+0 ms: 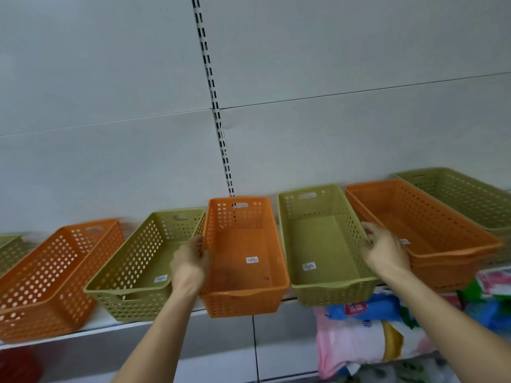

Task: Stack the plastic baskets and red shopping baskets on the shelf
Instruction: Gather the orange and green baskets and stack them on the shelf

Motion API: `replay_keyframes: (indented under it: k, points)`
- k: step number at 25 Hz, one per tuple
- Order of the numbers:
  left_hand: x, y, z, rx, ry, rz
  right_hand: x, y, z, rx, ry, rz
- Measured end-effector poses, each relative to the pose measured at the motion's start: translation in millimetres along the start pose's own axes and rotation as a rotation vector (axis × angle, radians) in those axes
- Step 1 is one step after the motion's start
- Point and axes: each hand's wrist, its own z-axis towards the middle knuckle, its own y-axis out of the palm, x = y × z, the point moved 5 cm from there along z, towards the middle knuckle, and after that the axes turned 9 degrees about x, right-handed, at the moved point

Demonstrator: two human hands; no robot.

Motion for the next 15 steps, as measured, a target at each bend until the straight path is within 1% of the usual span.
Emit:
replay_keyframes:
  k: [2,3,7,11,15]
  points:
    - [-0.8,-15.1,-20.6,0.037,-0.001,-0.103,0.0,-14.5,-13.1,0.049,-0.034,-0.023]
    - [-0.8,-23.1,-30.6,0.049,0.009,-0.118,1.8,-21.7,-19.7,0.067,-0.047,-0.009]
    - [-0.6,-50.6,-74.3,0.11,0.013,-0.183,12.2,-53.1,-48.0,0.106,-0.084,0.103]
    - [12.6,-79.2,-136.2,0.183,-0.004,-0.266,27.3,-93.4,-70.0,0.095,-0.158,0.198]
    - [38.1,-96.7,-203.2,0.217,-0.031,-0.386,50.3,-147.7,-85.1,0.055,-0.213,0.282]
